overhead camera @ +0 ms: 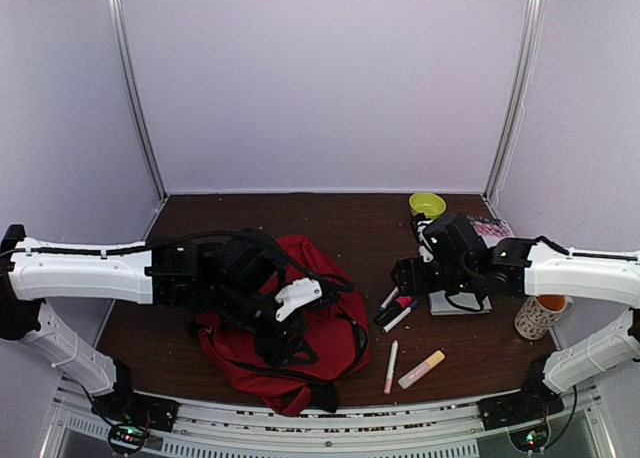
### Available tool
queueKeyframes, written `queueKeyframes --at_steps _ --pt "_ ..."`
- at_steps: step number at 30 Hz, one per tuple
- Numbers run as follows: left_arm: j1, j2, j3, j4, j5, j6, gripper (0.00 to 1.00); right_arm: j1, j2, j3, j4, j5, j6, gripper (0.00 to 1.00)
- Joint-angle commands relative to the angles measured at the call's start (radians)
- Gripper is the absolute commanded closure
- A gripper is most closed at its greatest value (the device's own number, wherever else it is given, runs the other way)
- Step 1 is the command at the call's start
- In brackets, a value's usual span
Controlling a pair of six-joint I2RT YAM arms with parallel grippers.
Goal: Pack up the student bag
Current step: Move the student bag to the center of the board.
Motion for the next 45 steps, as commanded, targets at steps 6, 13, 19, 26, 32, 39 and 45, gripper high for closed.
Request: queueKeyframes --at_steps 6,13,19,26,32,39,45 --pt "-0.103 0.128 0.063 -0.103 -0.078 0.062 0.28 -0.007 -0.026 -0.043 0.045 0.037 0.039 0.2" --pt "-0.2 0.234 0.1 -0.156 -0.32 0.087 0.28 -0.008 -0.018 -0.041 0.04 0.037 0.032 0.2" --pt "-0.197 0.296 0.099 -0.103 -0.517 0.091 0.52 -0.013 -0.026 -0.031 0.022 0.059 0.021 0.2" --pt "-0.103 0.35 0.089 -0.065 -0.583 0.072 0.71 -0.021 -0.035 -0.022 0.004 0.07 0.006 0.19" --pt "-0.023 0.347 0.092 -0.026 -0.573 0.033 0.71 -0.027 -0.029 -0.02 0.006 0.069 0.002 0.19" --pt "-0.003 0.308 0.105 0.007 -0.504 0.009 0.63 -0.032 -0.045 -0.023 -0.01 0.088 -0.009 0.19" --pt "-0.003 0.203 0.093 0.024 -0.464 0.011 0.35 -0.032 -0.088 -0.032 -0.02 0.117 -0.013 0.19"
